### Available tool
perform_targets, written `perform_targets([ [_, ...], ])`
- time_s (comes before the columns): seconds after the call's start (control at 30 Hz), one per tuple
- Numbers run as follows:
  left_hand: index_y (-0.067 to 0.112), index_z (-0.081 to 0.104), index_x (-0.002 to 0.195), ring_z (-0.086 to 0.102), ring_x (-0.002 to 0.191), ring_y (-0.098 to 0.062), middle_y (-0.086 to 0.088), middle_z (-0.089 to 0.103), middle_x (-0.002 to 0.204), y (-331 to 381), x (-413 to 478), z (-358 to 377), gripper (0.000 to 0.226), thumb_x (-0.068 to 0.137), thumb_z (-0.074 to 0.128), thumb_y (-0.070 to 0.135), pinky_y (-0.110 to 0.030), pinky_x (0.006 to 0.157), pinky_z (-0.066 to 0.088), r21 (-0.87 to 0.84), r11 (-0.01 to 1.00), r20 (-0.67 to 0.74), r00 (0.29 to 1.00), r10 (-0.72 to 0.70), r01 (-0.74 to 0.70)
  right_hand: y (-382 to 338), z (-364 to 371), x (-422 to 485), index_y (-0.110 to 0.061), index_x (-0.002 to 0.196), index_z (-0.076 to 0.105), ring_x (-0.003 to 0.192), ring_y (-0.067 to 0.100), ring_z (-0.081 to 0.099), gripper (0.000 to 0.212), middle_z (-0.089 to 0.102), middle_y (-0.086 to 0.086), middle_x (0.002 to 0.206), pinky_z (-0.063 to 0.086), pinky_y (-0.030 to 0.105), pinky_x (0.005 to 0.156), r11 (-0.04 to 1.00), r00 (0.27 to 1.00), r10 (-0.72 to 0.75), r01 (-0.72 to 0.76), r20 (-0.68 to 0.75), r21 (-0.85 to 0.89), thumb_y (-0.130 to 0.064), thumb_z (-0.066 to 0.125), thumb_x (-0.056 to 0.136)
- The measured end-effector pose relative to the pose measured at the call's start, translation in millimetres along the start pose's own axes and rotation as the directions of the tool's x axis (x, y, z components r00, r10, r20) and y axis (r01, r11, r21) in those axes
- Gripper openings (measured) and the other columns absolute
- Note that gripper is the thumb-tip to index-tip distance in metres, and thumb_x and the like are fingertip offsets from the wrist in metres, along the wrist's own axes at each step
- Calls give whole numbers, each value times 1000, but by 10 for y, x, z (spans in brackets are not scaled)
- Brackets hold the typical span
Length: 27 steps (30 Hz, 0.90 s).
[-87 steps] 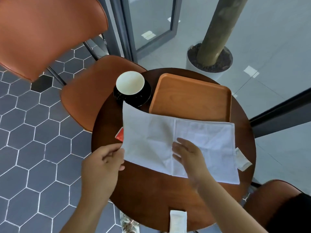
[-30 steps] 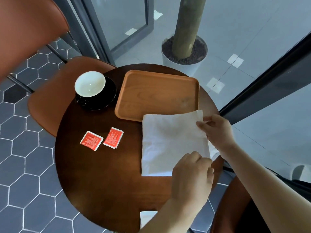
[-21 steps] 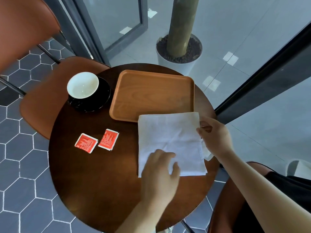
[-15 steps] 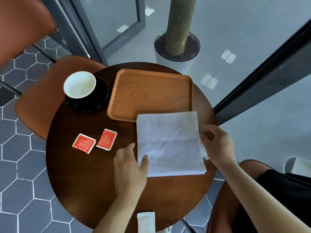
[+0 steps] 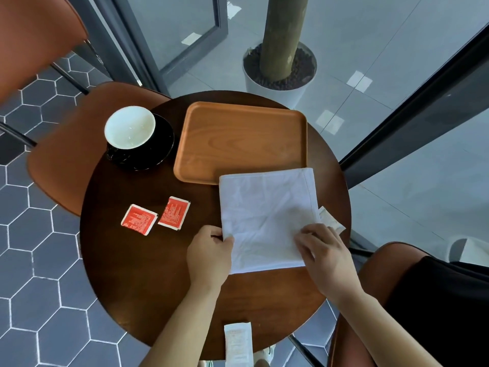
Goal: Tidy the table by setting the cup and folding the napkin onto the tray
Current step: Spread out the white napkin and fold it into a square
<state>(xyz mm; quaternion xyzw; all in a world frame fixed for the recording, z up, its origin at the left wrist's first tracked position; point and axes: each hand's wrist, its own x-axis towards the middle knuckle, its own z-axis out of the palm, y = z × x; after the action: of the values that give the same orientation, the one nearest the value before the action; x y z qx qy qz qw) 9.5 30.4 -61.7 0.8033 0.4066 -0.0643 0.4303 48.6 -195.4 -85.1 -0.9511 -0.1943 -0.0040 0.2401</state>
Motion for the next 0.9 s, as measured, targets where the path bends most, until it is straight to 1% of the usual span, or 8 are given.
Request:
perform_targets([
  [0.1, 25, 64, 88, 67, 82, -13, 10, 69, 83, -43, 24, -45, 11, 87, 73, 17, -24, 63, 48, -178, 981, 0, 997, -78, 77, 13, -28, -64, -8, 89, 75, 85, 26, 64, 10, 68, 4, 96, 57, 39, 65, 998, 998, -53, 53, -15, 15, -2, 78, 81],
  [0.2, 24, 65, 99, 69, 83, -11, 10, 70, 85, -63, 40, -120, 19, 85, 75, 17, -28, 67, 54, -278, 955, 21, 994, -106, 107, 29, -55, -178, -12, 100, 74, 93, 22, 62, 20, 67, -1, 103, 55, 33, 76, 992, 993, -112, 110, 45, 62, -22, 79, 83],
  [0.3, 32, 55, 114, 68, 85, -12, 9, 68, 92, -100, 0, -174, 41, 83, 77, 15, -29, 69, 57, -291, 949, 136, 987, -84, 121, 37, -42, -248, -16, 104, 73, 98, 18, 59, 28, 64, -4, 109, 52, 29, 83, 986, 982, -146, 135, 119, 96, -33, 78, 83],
  [0.4, 40, 50, 119, 67, 86, -12, 7, 66, 96, -155, -39, -230, 54, 83, 77, 10, -22, 63, 54, -196, 981, 179, 983, 26, 10, 49, -16, -252, -17, 106, 71, 100, 18, 58, 31, 63, -5, 111, 52, 30, 83, 985, 980, -156, 145, 128, 91, -31, 80, 80],
  [0.57, 30, 64, 104, 72, 85, -19, 4, 74, 89, -153, -11, -426, 37, 81, 77, 4, -29, 64, 59, -406, 910, 162, 987, -18, 83, -37, -8, -257, -13, 113, 70, 104, 21, 58, 44, 64, 0, 112, 54, 32, 85, 980, 965, -201, 196, 166, 47, -29, 85, 75],
  [0.73, 10, 68, 100, 73, 90, -28, -10, 75, 95, -173, -27, -568, 24, 82, 73, -5, -31, 73, 60, -607, 754, 275, 956, -99, 253, -167, -3, -212, -3, 103, 75, 92, 30, 68, 35, 74, 6, 100, 58, 42, 78, 975, 975, -221, 221, 6, 15, 9, 81, 71],
  [0.8, 9, 69, 101, 73, 94, -27, -12, 74, 99, -207, -22, -623, 24, 83, 71, -6, -32, 76, 59, -628, 727, 291, 950, -113, 279, -196, -22, -206, -1, 103, 75, 91, 29, 70, 24, 75, 7, 98, 58, 43, 76, 975, 974, -218, 220, -55, 15, 7, 71, 80],
  [0.9, 17, 70, 100, 71, 100, -25, -6, 75, 100, -294, -13, -705, 22, 86, 71, 1, -36, 83, 58, -588, 785, 239, 969, -64, 197, -265, -77, -173, -1, 108, 73, 93, 28, 71, 25, 75, 7, 98, 57, 42, 76, 976, 973, -216, 218, -83, 17, -10, 53, 95],
])
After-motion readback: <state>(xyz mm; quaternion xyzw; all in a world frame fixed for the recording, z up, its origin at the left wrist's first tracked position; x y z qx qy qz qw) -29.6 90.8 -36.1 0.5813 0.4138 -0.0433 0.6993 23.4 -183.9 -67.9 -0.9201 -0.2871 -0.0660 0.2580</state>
